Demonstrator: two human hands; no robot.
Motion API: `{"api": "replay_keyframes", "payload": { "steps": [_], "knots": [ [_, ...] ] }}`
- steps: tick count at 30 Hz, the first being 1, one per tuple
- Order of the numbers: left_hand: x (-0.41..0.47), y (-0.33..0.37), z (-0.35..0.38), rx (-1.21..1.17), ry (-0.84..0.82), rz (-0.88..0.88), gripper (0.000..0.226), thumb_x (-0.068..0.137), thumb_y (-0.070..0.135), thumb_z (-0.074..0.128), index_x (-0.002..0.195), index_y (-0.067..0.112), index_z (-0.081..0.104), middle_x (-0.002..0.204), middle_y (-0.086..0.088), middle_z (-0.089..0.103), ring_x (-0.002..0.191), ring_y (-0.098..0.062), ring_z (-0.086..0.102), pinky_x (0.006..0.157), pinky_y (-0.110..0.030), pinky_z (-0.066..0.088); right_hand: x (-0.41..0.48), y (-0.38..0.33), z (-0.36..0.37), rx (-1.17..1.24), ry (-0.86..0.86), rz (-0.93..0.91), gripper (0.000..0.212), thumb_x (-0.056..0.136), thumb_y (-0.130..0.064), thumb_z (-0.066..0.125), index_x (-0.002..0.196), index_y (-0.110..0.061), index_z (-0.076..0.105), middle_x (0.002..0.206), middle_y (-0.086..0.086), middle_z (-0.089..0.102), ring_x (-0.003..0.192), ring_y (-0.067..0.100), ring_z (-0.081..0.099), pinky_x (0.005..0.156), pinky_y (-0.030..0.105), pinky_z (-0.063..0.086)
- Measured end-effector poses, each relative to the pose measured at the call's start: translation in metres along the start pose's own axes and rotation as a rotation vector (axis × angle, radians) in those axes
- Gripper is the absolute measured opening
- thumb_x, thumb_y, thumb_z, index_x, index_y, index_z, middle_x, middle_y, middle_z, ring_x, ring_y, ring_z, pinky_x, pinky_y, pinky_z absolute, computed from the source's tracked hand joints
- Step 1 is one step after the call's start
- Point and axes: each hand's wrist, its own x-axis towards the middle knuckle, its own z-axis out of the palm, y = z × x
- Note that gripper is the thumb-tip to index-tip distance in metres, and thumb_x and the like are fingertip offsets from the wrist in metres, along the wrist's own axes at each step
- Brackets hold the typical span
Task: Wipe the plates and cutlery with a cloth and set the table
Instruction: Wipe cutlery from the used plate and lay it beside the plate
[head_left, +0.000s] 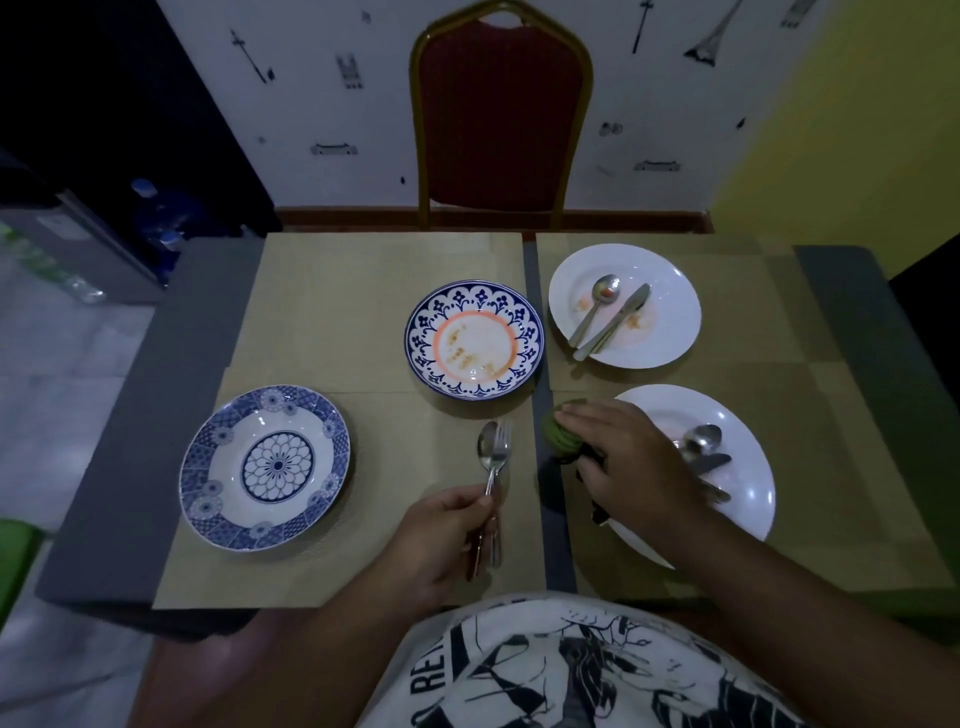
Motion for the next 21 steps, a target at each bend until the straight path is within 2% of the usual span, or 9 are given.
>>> {"api": "replay_keyframes", "payload": {
  "steps": [3, 6, 8, 10, 13, 16, 18, 20, 21],
  "knots": [
    [0.001, 0.001, -0.013, -0.039, 0.066, -0.009, 0.017, 0.095, 0.004, 0.061, 0.107, 0.000, 0.072, 0.077, -0.015, 0.066, 0.061, -0.023, 0.060, 0.062, -0.033, 0.050, 0.001, -0.013, 0.006, 0.024, -0.037, -0.059, 0.058, 0.071, -0.001, 0.070, 0.126, -0.016, 0.065, 0.127, -0.002, 0.064, 0.120, 0.020, 0.053, 0.106, 0.036, 0.040],
    [0.012, 0.002, -0.029, 0.078, 0.213, 0.010, 0.016, 0.094, 0.007, 0.064, 0.106, 0.009, 0.075, 0.074, -0.007, 0.072, 0.054, -0.014, 0.060, 0.052, -0.024, 0.049, 0.001, -0.021, 0.013, 0.040, -0.082, -0.089, 0.060, 0.071, -0.005, 0.072, 0.129, -0.019, 0.063, 0.129, -0.004, 0.063, 0.123, 0.017, 0.051, 0.105, 0.036, 0.041],
    [0.022, 0.001, -0.038, 0.125, 0.221, 0.021, 0.017, 0.094, 0.005, 0.064, 0.106, 0.008, 0.075, 0.078, -0.007, 0.075, 0.054, -0.012, 0.064, 0.049, -0.023, 0.051, 0.000, -0.025, 0.016, 0.059, -0.095, -0.108, 0.061, 0.070, -0.005, 0.072, 0.128, -0.020, 0.064, 0.129, -0.004, 0.063, 0.123, 0.017, 0.052, 0.103, 0.037, 0.043],
    [0.029, 0.001, -0.042, 0.184, 0.225, 0.053, 0.016, 0.092, 0.002, 0.066, 0.104, 0.005, 0.076, 0.085, -0.011, 0.078, 0.063, -0.015, 0.070, 0.055, -0.024, 0.056, -0.001, -0.026, 0.019, 0.058, -0.085, -0.118, 0.061, 0.068, -0.003, 0.074, 0.126, -0.020, 0.065, 0.127, -0.004, 0.064, 0.121, 0.017, 0.054, 0.103, 0.034, 0.042],
    [0.034, 0.000, -0.044, 0.328, 0.271, 0.128, 0.012, 0.089, 0.001, 0.070, 0.096, 0.006, 0.079, 0.082, -0.010, 0.077, 0.067, -0.016, 0.072, 0.065, -0.030, 0.062, -0.004, -0.028, 0.021, 0.045, -0.084, -0.114, 0.062, 0.066, -0.001, 0.076, 0.124, -0.019, 0.067, 0.125, -0.004, 0.065, 0.119, 0.018, 0.055, 0.103, 0.028, 0.036],
    [0.036, 0.000, -0.048, 0.483, 0.299, 0.203, 0.012, 0.082, 0.008, 0.078, 0.088, 0.019, 0.080, 0.082, -0.005, 0.078, 0.076, -0.022, 0.076, 0.078, -0.043, 0.063, -0.007, -0.028, 0.023, 0.050, -0.107, -0.100, 0.061, 0.067, -0.002, 0.076, 0.125, -0.019, 0.067, 0.126, -0.005, 0.065, 0.120, 0.018, 0.054, 0.106, 0.021, 0.028],
    [0.036, -0.003, -0.051, 0.584, 0.313, 0.270, 0.014, 0.080, 0.010, 0.080, 0.084, 0.023, 0.080, 0.078, 0.002, 0.077, 0.073, -0.015, 0.075, 0.076, -0.036, 0.063, -0.008, -0.028, 0.023, 0.061, -0.118, -0.095, 0.060, 0.067, -0.004, 0.074, 0.125, -0.019, 0.066, 0.126, -0.005, 0.065, 0.120, 0.018, 0.054, 0.106, 0.019, 0.025],
    [0.035, -0.007, -0.053, 0.715, 0.339, 0.369, 0.014, 0.081, 0.011, 0.079, 0.089, 0.023, 0.079, 0.074, 0.008, 0.074, 0.068, -0.007, 0.070, 0.066, -0.021, 0.057, -0.009, -0.028, 0.024, 0.069, -0.127, -0.091, 0.059, 0.069, -0.006, 0.071, 0.126, -0.020, 0.066, 0.127, -0.005, 0.064, 0.121, 0.019, 0.054, 0.106, 0.023, 0.028],
    [0.033, -0.009, -0.054, 0.807, 0.356, 0.442, 0.015, 0.082, 0.012, 0.077, 0.092, 0.023, 0.078, 0.076, 0.010, 0.072, 0.071, -0.005, 0.068, 0.064, -0.019, 0.054, -0.009, -0.028, 0.024, 0.071, -0.130, -0.090, 0.058, 0.070, -0.006, 0.070, 0.126, -0.020, 0.065, 0.128, -0.005, 0.064, 0.121, 0.019, 0.054, 0.105, 0.026, 0.030]
  ]
}}
